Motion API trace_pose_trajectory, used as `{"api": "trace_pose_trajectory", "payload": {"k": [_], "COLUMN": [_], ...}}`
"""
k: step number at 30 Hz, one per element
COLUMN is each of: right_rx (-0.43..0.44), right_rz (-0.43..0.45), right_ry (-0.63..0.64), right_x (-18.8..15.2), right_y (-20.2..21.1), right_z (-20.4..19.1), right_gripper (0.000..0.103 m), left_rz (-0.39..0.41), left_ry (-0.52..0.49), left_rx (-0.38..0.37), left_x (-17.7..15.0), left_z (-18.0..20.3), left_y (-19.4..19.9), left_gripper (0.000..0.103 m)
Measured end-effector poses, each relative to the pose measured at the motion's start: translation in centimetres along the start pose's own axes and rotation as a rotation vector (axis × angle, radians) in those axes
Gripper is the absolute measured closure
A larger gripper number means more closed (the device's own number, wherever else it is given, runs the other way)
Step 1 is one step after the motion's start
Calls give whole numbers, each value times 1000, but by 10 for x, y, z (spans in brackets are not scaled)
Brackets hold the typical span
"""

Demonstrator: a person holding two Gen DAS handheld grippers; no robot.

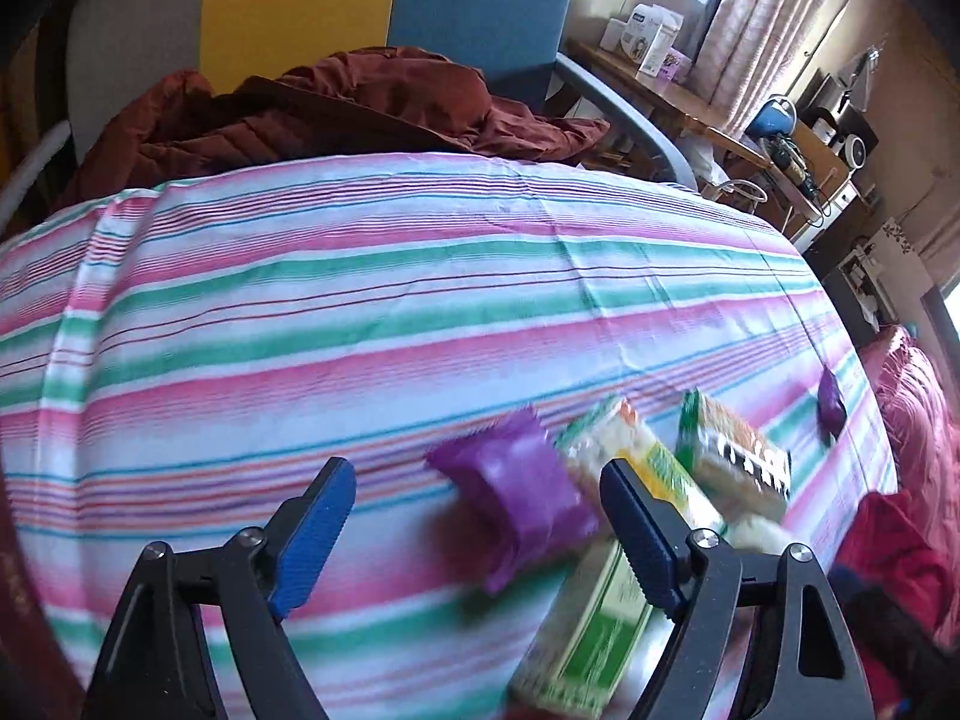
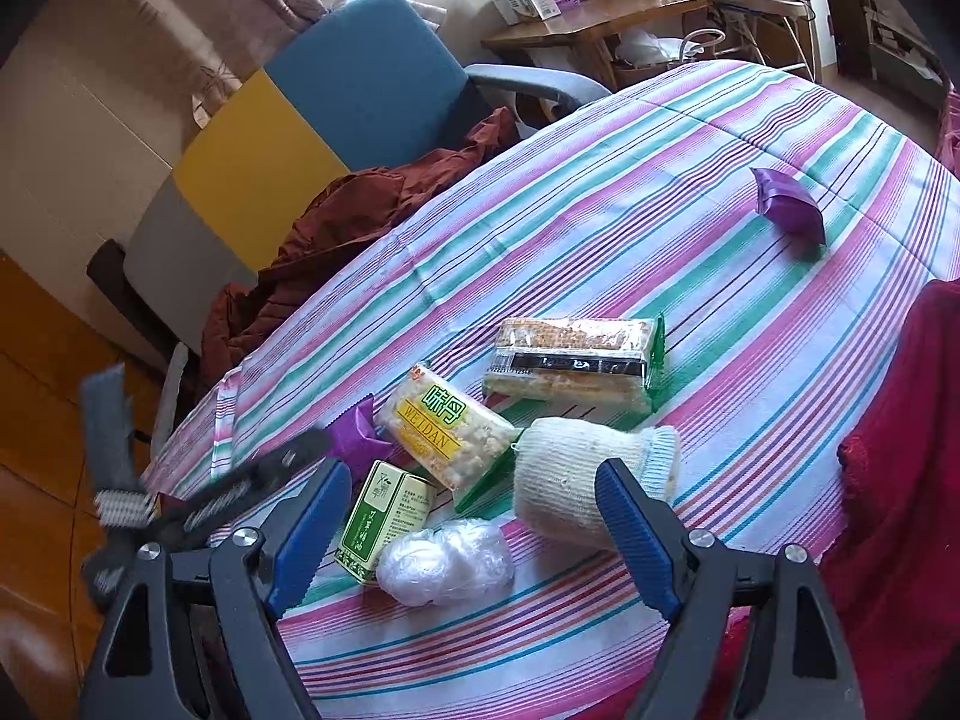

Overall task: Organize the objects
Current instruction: 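Grasp the purple wrapper with the left gripper while the right grasps the white sock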

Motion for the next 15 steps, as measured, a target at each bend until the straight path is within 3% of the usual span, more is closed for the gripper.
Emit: {"api": "trace_pose_trajectory", "payload": {"k": [2,3,11,15], "right_rx": [1,0,-12,-28], "right_rz": [-3,-4,-11,-10], "right_ry": [-2,-3,-7,-13], "right_x": [0,0,0,0], "right_y": [-1,-1,-4,-5], "right_z": [0,0,1,4], "right_gripper": [18,18,18,18], "left_rz": [-12,-32,19,5], "left_ry": [-22,-38,-70,-110], "left_rx": [-5,2,-35,-26], "left_x": [1,-2,-29,-34], "left_z": [5,5,-14,-16], "left_y": [-13,-19,-1,2], "left_gripper": [29,50,51,51]}}
Point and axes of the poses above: each gripper's, at about its wrist camera, not at the fingertips, and y roughly against the way its jaws point, z to its right, x to its top, the point moved 6 cm from there along -y, roughly the way its jaws point, and after that the axes turned 8 degrees about z, right-handed, at the moved point
